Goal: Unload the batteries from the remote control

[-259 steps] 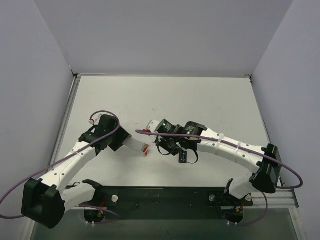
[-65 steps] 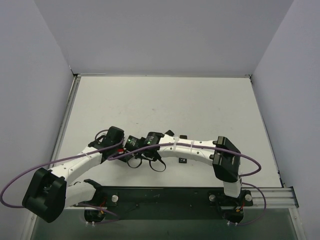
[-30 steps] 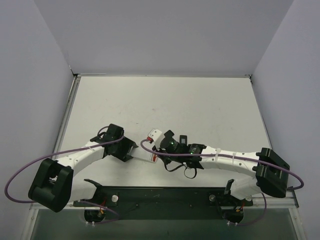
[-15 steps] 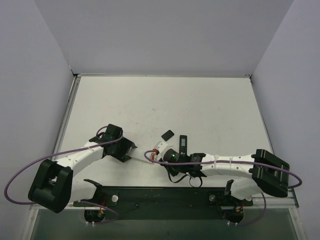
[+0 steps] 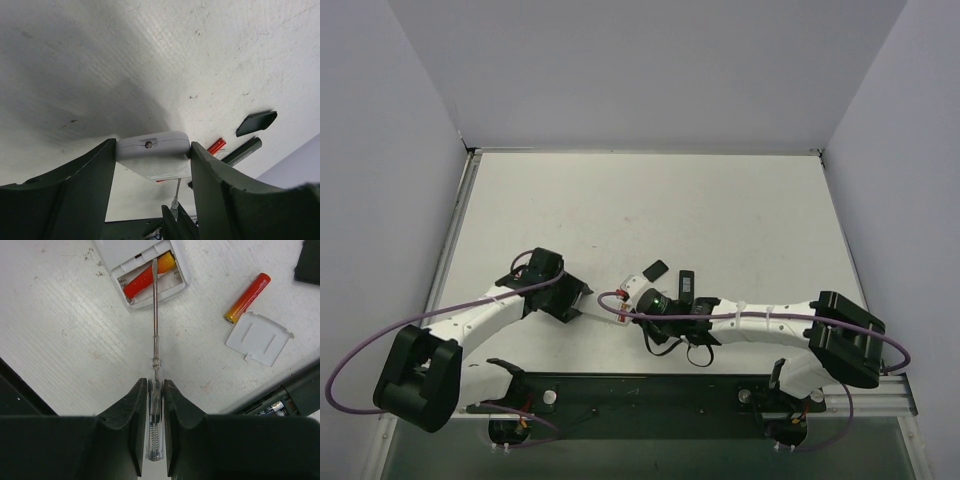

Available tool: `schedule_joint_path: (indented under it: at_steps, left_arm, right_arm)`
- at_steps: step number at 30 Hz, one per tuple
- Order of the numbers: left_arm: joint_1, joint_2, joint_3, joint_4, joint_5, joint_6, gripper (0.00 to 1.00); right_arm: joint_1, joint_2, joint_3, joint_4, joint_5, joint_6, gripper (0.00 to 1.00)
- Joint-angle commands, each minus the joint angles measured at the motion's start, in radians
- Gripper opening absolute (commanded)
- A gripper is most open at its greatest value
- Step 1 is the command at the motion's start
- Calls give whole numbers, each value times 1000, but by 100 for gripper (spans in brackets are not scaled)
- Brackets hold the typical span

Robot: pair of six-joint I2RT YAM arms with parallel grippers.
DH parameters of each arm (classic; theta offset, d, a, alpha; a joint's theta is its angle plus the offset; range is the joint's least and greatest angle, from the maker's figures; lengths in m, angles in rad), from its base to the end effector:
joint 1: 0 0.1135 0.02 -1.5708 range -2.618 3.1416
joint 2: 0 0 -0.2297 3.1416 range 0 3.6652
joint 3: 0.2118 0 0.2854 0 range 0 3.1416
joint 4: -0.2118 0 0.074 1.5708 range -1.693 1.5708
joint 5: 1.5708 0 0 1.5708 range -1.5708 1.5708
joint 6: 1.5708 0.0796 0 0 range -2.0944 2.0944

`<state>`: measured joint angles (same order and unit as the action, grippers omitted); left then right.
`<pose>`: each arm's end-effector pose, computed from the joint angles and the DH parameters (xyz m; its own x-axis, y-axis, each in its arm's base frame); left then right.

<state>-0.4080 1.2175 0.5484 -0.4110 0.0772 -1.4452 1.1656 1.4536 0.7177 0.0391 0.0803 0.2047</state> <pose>0.2444 -0.1123 0.0677 -0.5270 -0.8498 0.0085 -0.7495 0.4600 -0.4761 0.1469 0.3263 0.1004 -0.4290 -0.4861 -0.7614 -0.8218 0.5600 0.1055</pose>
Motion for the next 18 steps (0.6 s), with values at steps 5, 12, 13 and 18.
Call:
schedule_joint_path:
  at_steps: [5,12,13,18]
  left_arm:
    - [0,-45,-34,159,38,31,0]
    - [-3,-162,-64,378,-69,164,0]
    - [-5,-180,-74,396,-94,183,0]
    - [-46,-289,-82,564,-213,354,0]
  right_arm:
    - [-37,-18,42,-13,-24,-11,0]
    - [-38,-99,25,-25,-27,9,0]
    - [-40,-105,25,-28,-28,10,0]
    - [-56,-101,32,-31,-28,6,0]
